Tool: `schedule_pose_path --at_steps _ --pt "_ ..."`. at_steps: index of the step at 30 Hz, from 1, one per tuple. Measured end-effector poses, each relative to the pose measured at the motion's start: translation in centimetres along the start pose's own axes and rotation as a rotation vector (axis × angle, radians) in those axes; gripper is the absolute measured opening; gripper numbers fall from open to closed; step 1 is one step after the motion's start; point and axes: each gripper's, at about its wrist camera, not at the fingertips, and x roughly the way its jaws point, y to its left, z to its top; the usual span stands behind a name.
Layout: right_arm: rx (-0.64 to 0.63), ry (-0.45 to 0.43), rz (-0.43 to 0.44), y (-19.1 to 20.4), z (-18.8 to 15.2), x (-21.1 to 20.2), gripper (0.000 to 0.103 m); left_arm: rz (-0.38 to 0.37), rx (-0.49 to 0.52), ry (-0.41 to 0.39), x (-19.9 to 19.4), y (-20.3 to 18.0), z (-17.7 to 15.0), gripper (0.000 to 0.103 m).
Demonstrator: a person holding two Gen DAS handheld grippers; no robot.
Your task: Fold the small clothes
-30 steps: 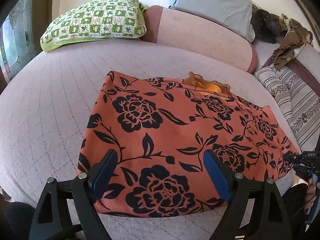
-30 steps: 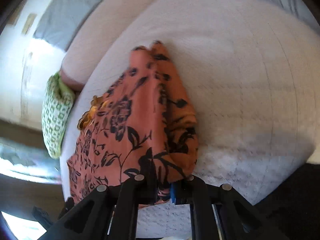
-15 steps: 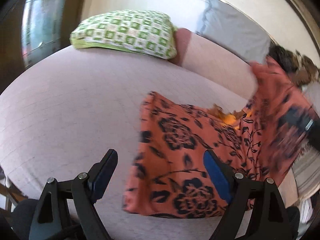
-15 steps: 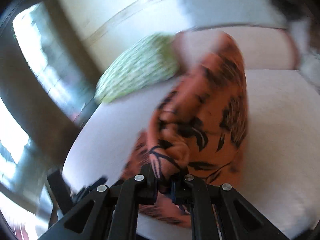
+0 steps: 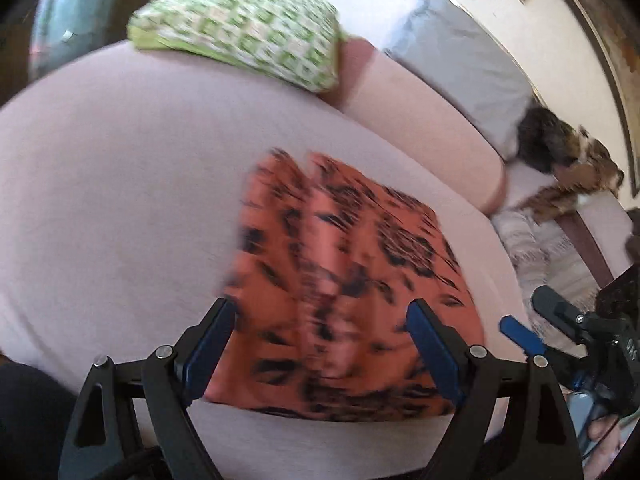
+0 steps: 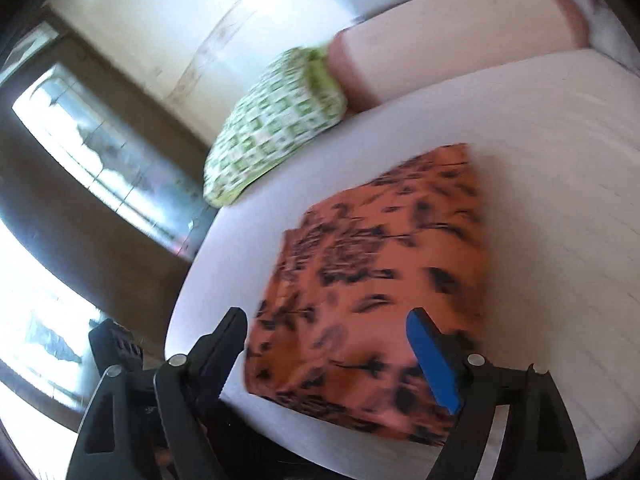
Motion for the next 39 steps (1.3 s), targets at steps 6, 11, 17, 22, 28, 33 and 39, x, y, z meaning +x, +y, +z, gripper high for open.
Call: schedule_pose_path --at_steps 6,11,17,22,28,33,39 --pt "0.075 0.024 -0.003 -3.2 -2.0 0.2 0.084 0.009 -0.044 0.132 4.0 -0.6 -0.7 0.075" --pt "0.108 0.031 0.001 -5.2 -2.3 -0.4 0.084 -0.012 0.010 0.144 3.1 -1.8 0.3 0.011" --pt "0.020 0.016 0.012 -2.4 0.2 -1.3 0.084 0.044 0.196 -0.047 -1.0 -6.2 1.4 0.011" --pt "-0.125 0.157 -0.028 3.5 6.3 2.7 0.088 0.072 0.018 0.113 5.3 -1.2 -1.7 0.012" --pt "-0.246 0.507 -0.166 10.2 9.1 16.5 0.088 0.049 0.030 0.083 5.1 -1.1 -2.2 0.012" --pt "-0.221 0.606 -0.316 11.1 8.2 25.1 0.087 0.038 0.048 0.079 4.9 -0.2 -2.9 0.013" --pt "-0.206 0.558 -0.363 8.8 8.5 24.9 0.022 0.050 0.106 0.016 3.4 -1.3 -2.6 0.013"
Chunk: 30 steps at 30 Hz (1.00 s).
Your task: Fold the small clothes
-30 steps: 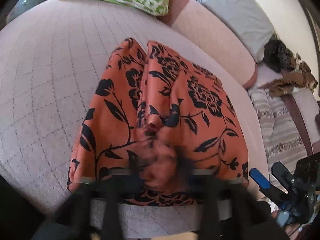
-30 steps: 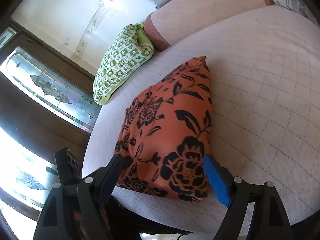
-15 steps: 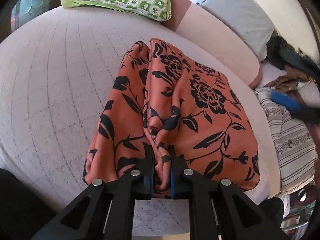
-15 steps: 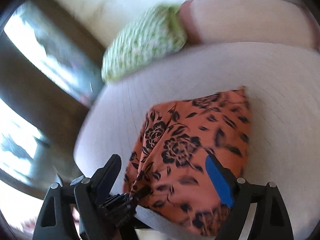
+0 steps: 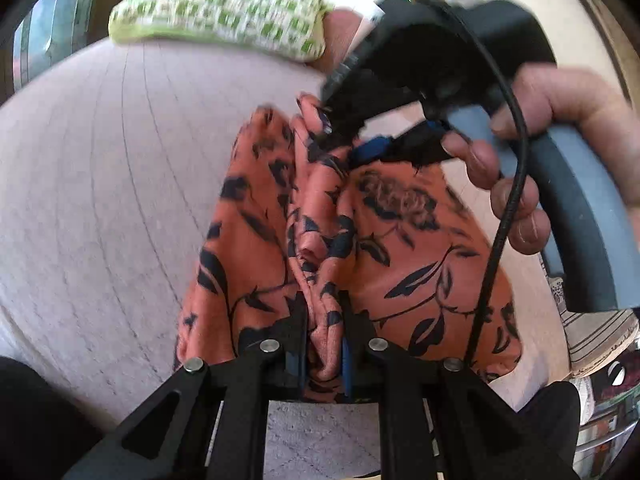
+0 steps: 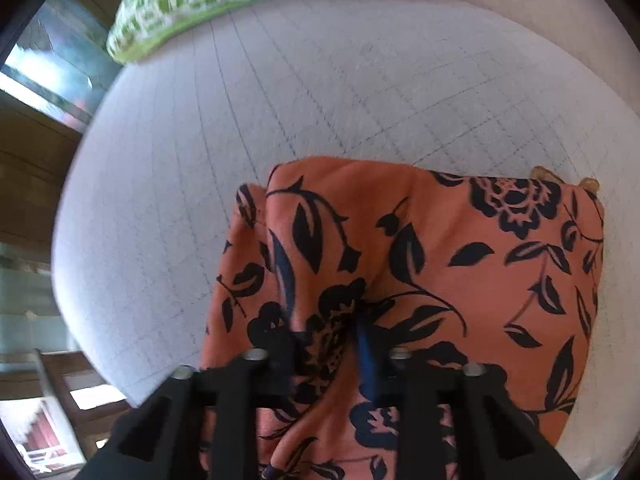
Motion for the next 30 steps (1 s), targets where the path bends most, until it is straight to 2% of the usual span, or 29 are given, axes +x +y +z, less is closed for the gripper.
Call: schedule_pose_path --at_steps 5,7,10,11,12,13,14,16,18,21,24,25,27,30 --pt "0.005 -0.117 0.165 -0.2 -0.7 -5.0 0.017 0.020 0.089 -0.176 -5.0 -2.3 0.5 0.012" --pt "-0.011 -0.147 0.203 0.6 -0.7 -6.1 0.017 0.045 0.111 -0.196 -5.4 -2.3 0.3 0.012" --pt "0.011 -0.115 0.189 0.3 -0.6 -3.2 0.021 0.063 0.025 -0.079 -2.5 -0.2 -0.2 0.013" --pt "0.014 -0.081 0.201 0.1 -0.8 -1.7 0.027 0.055 -0.010 0.014 -0.6 0.8 -0.5 0.013" --pt "0.008 0.007 0.171 0.0 -1.0 0.5 0.043 0.032 -0.037 0.063 0.3 1.4 -0.8 0.014" --pt "-0.010 0.016 0.149 0.1 -1.3 1.1 0.048 -0.007 -0.101 0.086 0.9 2.4 -1.1 0.014" --pt "-0.057 -0.020 0.133 0.7 -1.7 0.8 0.051 -0.027 -0.121 0.082 0.9 2.7 -1.1 0.015" --pt "-0.120 -0.034 0.070 2.2 -1.6 -0.1 0.066 -0.024 -0.116 0.073 0.9 2.6 -1.0 0.015" --pt "-0.198 -0.078 -0.029 4.3 -1.1 -1.6 0.071 -0.009 -0.104 0.072 1.2 2.3 -1.1 0.015" --pt "-0.214 -0.076 -0.104 6.3 0.3 -1.7 0.074 -0.001 -0.092 0.066 1.4 1.8 -1.2 0.015" --pt "-0.191 -0.014 -0.188 6.6 1.8 1.1 0.073 0.008 -0.078 0.062 2.0 1.1 -1.2 0.015" --pt "-0.164 0.015 -0.208 5.9 2.1 2.5 0.064 0.014 -0.070 0.059 2.4 0.4 -1.0 0.016" --pt "-0.109 0.024 -0.197 4.5 2.5 3.7 0.053 0.030 -0.041 0.047 1.9 -0.5 -1.1 0.016" --pt "-0.033 -0.018 -0.083 2.6 3.0 2.0 0.026 0.043 -0.021 0.028 1.7 -1.2 -1.0 0.015"
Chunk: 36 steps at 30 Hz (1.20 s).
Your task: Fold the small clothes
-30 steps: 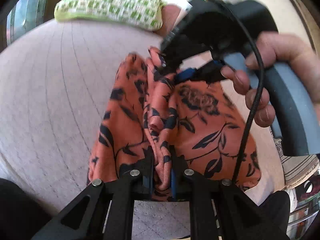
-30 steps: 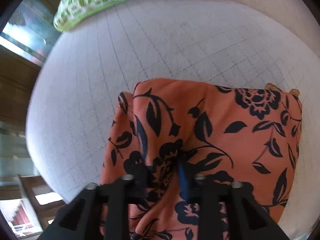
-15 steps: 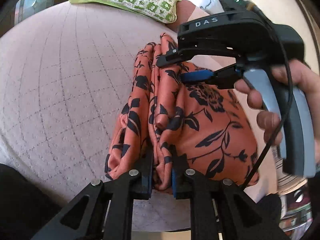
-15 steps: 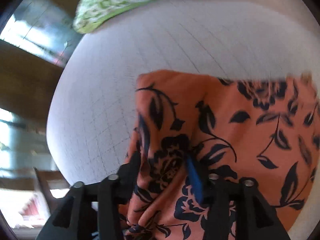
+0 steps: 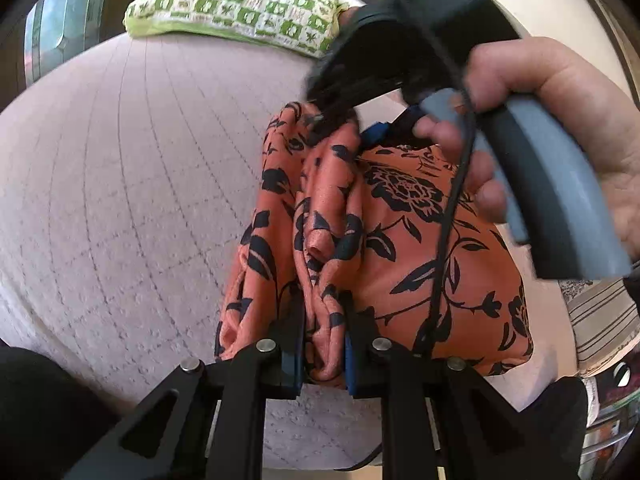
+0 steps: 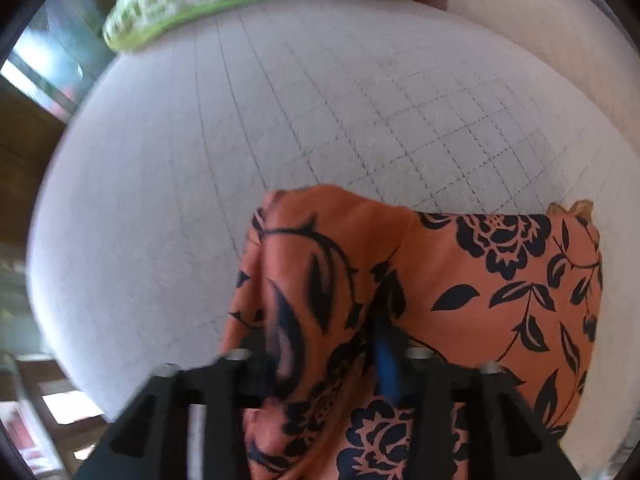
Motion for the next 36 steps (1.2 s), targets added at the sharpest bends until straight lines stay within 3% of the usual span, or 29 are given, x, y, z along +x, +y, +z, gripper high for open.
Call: schedule_pose_path --at_steps 5,7,8,9,10,11,12,14,21,24,26,27,29,32,35,36 --pt "0.101 -0.081 0.188 -3.1 0.2 -3.8 0.021 0.030 0.046 -0.180 -3.9 -1.7 0.8 0.015" --pt "0.086 -0.107 0.222 -2.4 0.5 -5.1 0.021 0.053 0.051 -0.205 -4.2 -1.8 0.8 0.015" --pt "0.081 -0.110 0.234 -2.3 0.7 -5.0 0.022 0.068 0.038 -0.177 -3.4 -1.5 0.7 0.015" --pt "0.060 -0.112 0.245 -1.8 0.6 -4.2 0.027 0.077 0.019 -0.140 -2.4 -1.1 0.6 0.015" --pt "0.036 -0.098 0.215 -0.7 0.1 -3.5 0.040 0.075 -0.016 -0.070 -1.0 -0.5 0.4 0.016" --pt "0.003 -0.049 0.160 0.1 -0.3 -1.5 0.057 0.044 -0.060 0.011 0.6 0.1 0.0 0.017" --pt "-0.021 0.019 0.129 0.4 -0.6 0.5 0.075 0.023 -0.078 0.021 0.9 0.3 -0.1 0.018" --pt "-0.070 -0.070 0.126 0.9 -1.7 0.2 0.078 0.009 -0.070 0.000 0.4 -0.2 0.0 0.018" --pt "0.059 -0.205 0.342 -0.8 -1.9 -5.4 0.078 -0.008 -0.062 -0.006 1.0 -0.9 -0.9 0.018" --pt "0.060 -0.162 0.522 -0.3 -1.9 -4.8 0.078 -0.010 -0.065 0.010 1.1 -0.2 -1.2 0.018" --pt "0.087 -0.080 0.519 -0.6 -2.1 -2.0 0.079 -0.013 -0.066 0.019 1.2 -0.2 -1.6 0.018" --pt "0.127 0.010 0.523 -1.4 -2.2 0.7 0.079 -0.020 -0.074 0.031 1.4 0.0 -1.9 0.018" --pt "0.172 -0.048 0.597 -2.7 -2.8 -0.5 0.078 -0.038 -0.088 0.039 1.7 0.7 -2.4 0.019" --pt "0.153 -0.058 0.633 -3.2 -3.4 -3.2 0.078 -0.044 -0.090 0.041 1.9 1.1 -2.5 0.019" --pt "0.163 -0.087 0.714 -3.8 -6.6 -4.8 0.083 -0.047 -0.089 0.044 2.0 1.0 -2.7 0.019" --pt "0.184 -0.056 0.704 -4.6 -7.8 -3.6 0.086 -0.050 -0.091 0.046 2.0 1.0 -2.7 0.019"
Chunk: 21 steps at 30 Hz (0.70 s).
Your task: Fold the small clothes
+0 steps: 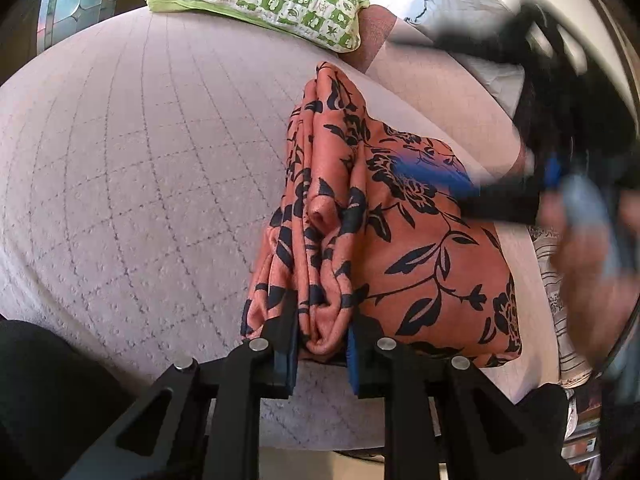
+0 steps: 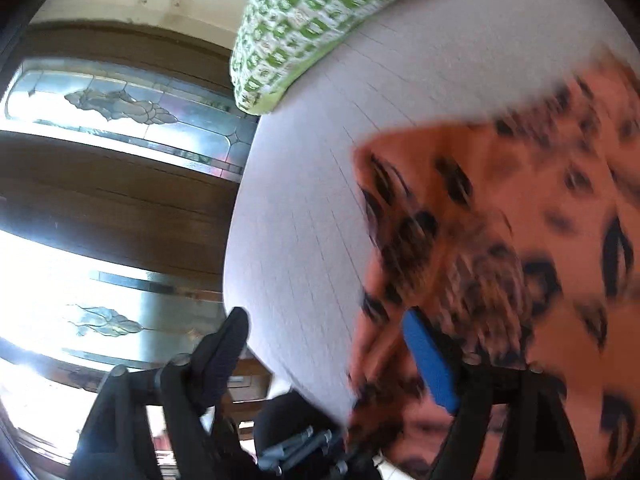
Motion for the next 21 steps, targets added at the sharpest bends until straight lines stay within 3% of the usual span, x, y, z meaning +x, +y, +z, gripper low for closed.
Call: schedule_pose_path --at_steps 2,7,9,10,12,15,19,21 --pt "0.033 0.033 -0.028 -2.5 -0.8 1.3 0.083 -0.004 0.001 0.012 -0.6 -0.3 0.3 0.019" --pt "-0.016 -0.118 0.097 -2.0 -4.3 -6.1 0.085 -0.007 0.013 0.022 -0.7 -0.1 0.6 0.019" --pt "-0.013 -0.138 0.058 -3.0 -5.6 -6.8 0.086 -0.017 0.003 0.034 -0.8 0.1 0.8 0.020" --pt "0.043 -0.121 0.008 -5.1 -6.2 -6.3 0.085 -0.022 -0.005 0.039 -1.0 0.2 0.8 0.024" --pt "0.162 -0.089 0.102 -8.6 -7.7 -6.0 0.085 -0.008 0.000 0.035 -2.3 -0.1 1.2 0.028" --pt "0.118 -0.132 0.096 -8.1 -8.6 -7.6 0.085 0.050 0.059 -0.070 -5.3 -1.0 2.1 0.047" --pt "0.140 -0.142 0.130 -10.1 -10.9 -9.3 0.085 0.070 0.135 -0.110 -5.2 -2.9 5.7 0.050" --pt "0.153 -0.148 0.149 -11.1 -12.3 -10.3 0.085 0.049 0.147 -0.054 -2.4 -3.6 8.1 0.050"
